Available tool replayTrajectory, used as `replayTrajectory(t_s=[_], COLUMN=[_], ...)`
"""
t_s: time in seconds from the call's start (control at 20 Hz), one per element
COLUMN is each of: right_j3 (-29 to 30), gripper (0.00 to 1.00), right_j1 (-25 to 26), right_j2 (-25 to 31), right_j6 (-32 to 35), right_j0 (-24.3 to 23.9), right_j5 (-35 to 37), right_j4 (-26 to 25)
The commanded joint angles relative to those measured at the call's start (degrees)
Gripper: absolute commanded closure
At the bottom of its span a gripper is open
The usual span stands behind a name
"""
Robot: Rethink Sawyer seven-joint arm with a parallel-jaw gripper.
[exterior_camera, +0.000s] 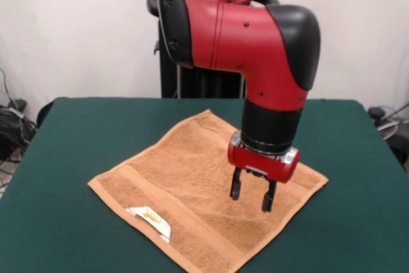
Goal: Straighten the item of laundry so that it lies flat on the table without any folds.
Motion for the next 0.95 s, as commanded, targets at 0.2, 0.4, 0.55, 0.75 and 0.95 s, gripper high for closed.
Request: replayTrajectory(t_s=[0.2,0.4,0.55,0.75,0.95], right_j3=[4.2,9.2,14.2,19.1,23.0], gripper=[0.00,0.00,0.00,0.00,0.00], right_j1=[-6.8,-11.4,-17.0,-24.2,-28.8], right_j2=[6.8,8.3,10.8,11.9,14.0], right_j6=[-3.9,-5.2,-10.2,-13.5,-16.4], right_j0=[-1.6,-2.7,-5.2,-6.8,-9.5], right_j5=[7.5,5.2,4.1,6.9,9.1], right_j4=[-1.8,-3.3,-5.8,-8.2,-9.7])
